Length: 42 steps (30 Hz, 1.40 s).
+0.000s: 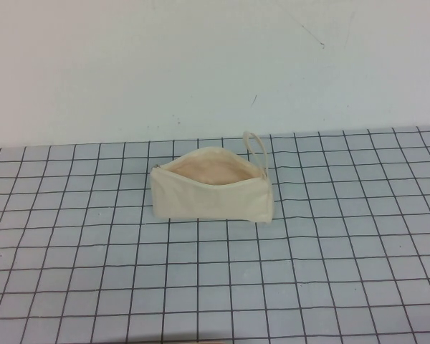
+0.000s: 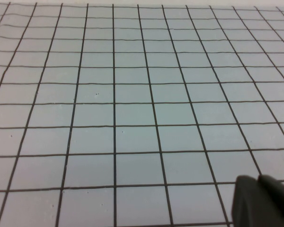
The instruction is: Put eraser into pencil case
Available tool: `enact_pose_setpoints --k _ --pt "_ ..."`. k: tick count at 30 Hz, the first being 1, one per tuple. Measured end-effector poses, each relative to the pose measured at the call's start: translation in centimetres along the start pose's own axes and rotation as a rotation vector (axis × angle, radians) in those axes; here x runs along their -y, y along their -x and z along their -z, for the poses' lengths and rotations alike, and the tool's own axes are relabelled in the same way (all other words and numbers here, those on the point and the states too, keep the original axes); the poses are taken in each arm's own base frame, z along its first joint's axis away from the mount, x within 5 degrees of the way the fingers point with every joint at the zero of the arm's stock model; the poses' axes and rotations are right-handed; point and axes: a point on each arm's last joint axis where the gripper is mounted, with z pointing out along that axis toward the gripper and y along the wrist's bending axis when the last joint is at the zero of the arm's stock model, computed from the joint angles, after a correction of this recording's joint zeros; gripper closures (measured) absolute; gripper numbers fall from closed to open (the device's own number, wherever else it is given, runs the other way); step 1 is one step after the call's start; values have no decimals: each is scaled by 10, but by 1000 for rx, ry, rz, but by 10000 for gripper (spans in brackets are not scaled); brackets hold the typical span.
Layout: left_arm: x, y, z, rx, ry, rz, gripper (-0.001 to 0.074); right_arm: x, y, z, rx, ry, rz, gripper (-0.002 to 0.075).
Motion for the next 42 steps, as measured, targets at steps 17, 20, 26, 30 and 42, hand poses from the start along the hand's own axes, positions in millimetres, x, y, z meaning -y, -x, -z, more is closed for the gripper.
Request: enact_pose_setpoints --k 17,20,26,30,42 --pt "6 -14 26 198 24 120 737 0 0 0 0 0 0 729" --pt "11 -31 13 140 -9 174 737 0 0 0 0 0 0 729" --pt "18 -80 -23 120 4 255 736 0 0 0 0 0 0 729" --pt "17 -83 -26 160 20 258 737 0 0 0 0 0 0 729" --pt "15 -93 -27 58 75 334 736 0 0 0 0 0 0 729"
